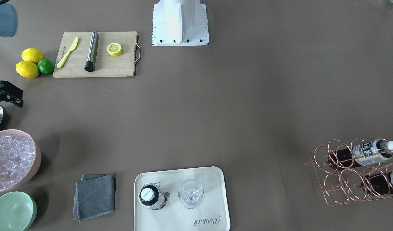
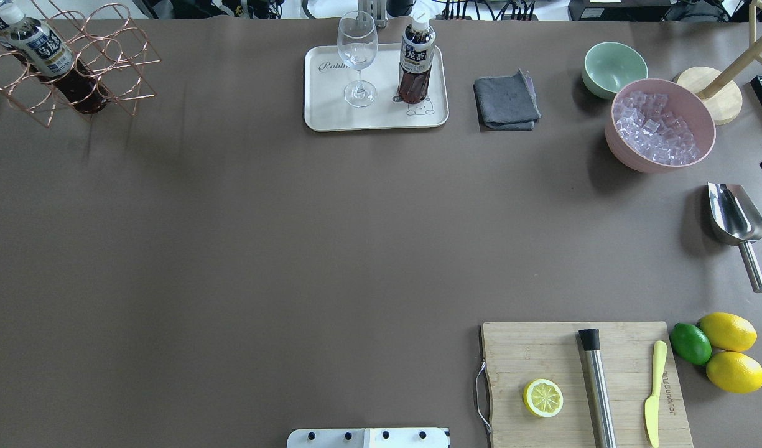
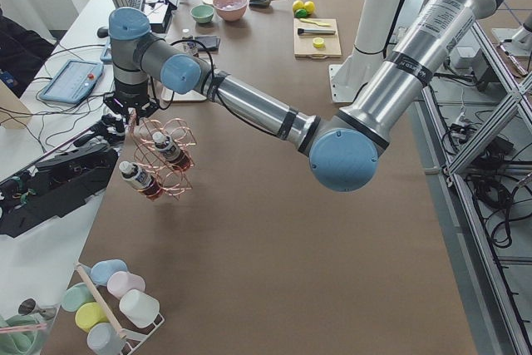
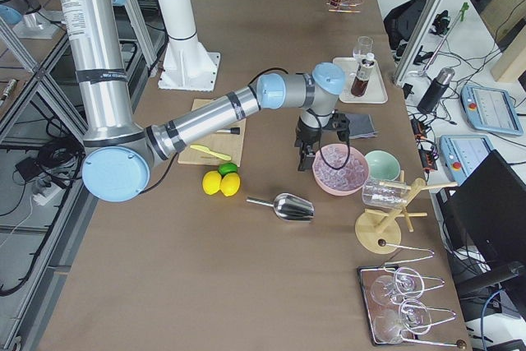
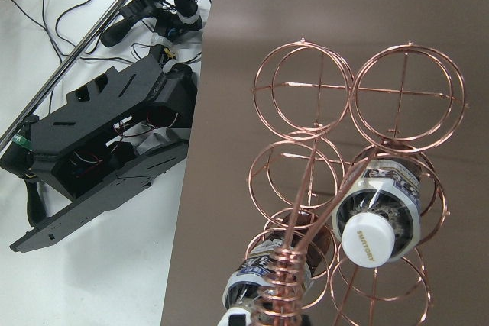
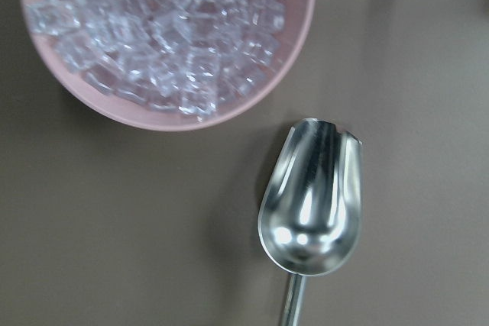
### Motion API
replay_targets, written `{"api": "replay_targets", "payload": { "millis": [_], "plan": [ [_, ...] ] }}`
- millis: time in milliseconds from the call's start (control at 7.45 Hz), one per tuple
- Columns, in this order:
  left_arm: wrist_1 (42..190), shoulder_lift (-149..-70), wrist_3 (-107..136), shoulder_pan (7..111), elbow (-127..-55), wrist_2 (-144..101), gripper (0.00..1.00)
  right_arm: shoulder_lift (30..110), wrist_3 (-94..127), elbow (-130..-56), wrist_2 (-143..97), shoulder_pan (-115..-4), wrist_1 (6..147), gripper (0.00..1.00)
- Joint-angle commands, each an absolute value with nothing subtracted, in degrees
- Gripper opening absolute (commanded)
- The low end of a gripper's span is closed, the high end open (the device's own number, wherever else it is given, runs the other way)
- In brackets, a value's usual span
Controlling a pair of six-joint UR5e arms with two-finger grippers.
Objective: Take tea from basket to plate
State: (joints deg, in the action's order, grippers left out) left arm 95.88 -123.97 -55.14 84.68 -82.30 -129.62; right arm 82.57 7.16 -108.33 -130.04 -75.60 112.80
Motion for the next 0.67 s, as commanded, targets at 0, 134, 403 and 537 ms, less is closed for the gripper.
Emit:
{"api": "replay_targets", "payload": {
  "millis": [0, 134, 403, 537],
  "plan": [
    [96.9, -125.8, -54.8, 83.3, -79.9, -126.1, 0.0, 94.2, 1.2, -106.5, -129.5, -81.6, 106.0, 1.0],
    [100.2, -125.7, -55.0, 83.3, -77.6, -126.0, 0.0, 99.6, 0.4, -103.3, -129.5, -83.5, 97.6, 1.0],
    [104.1, -125.5, -55.3, 83.3, -74.7, -126.0, 0.0, 102.9, 0.1, -99.9, -130.0, -87.2, 88.6, 1.0],
    [104.1, -125.7, -55.2, 83.3, -74.8, -126.0, 0.0, 102.9, 0.0, -97.8, -130.2, -88.8, 88.3, 1.0]
  ]
}}
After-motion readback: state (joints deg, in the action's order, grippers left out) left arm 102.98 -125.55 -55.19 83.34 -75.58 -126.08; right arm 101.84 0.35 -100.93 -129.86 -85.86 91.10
